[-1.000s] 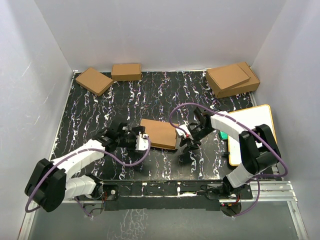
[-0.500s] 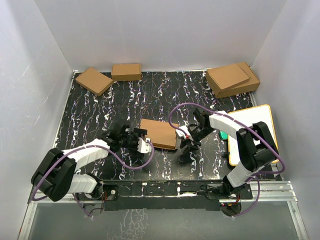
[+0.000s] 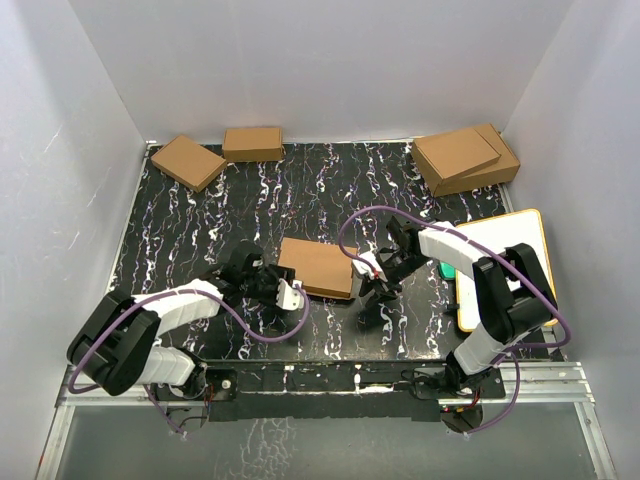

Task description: Fold the paper box

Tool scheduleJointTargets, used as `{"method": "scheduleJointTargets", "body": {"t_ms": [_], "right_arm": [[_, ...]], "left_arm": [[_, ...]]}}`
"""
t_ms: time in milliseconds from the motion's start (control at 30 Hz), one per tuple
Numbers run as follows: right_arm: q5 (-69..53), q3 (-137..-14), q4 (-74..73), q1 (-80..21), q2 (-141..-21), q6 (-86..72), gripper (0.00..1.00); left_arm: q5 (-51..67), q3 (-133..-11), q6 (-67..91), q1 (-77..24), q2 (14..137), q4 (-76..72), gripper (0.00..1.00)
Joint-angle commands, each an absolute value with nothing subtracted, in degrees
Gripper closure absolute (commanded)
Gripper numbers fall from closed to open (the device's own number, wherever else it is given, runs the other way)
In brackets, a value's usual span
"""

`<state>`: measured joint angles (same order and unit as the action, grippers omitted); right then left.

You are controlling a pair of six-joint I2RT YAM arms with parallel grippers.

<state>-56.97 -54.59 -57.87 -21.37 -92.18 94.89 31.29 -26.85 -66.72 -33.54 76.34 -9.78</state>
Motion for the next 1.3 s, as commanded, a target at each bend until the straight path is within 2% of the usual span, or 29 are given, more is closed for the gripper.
{"method": "scheduleJointTargets", "body": {"t_ms": [0,233,533,767,1267], "right_arm": [[-61.3,-55.2,-57.6,-21.4,-89.5,98.7,0.64],[-60.9,-53.0,-57.5,-21.4,-87.2,104.4,0.64],[-54.0,-46.3,-52.3,-23.7,-83.9,116.1,0.62],[-49.1,-45.6,-42.1,-28.9,-82.3,111.6,0.65],[-44.2,-47.0,-38.4,-29.7,-84.5,110.3,0.69]], "left_arm": [[33.4,-26.3,-68.2,-34.0,76.3,-9.6,0.53],[33.4,-26.2,-68.2,-34.0,76.6,-9.4,0.56],[33.7,-26.2,-68.1,-34.1,77.0,-9.1,0.57],[34.0,-26.4,-68.2,-34.1,77.5,-9.0,0.58],[34.2,-26.1,-68.2,-34.2,77.8,-9.0,0.58]]}}
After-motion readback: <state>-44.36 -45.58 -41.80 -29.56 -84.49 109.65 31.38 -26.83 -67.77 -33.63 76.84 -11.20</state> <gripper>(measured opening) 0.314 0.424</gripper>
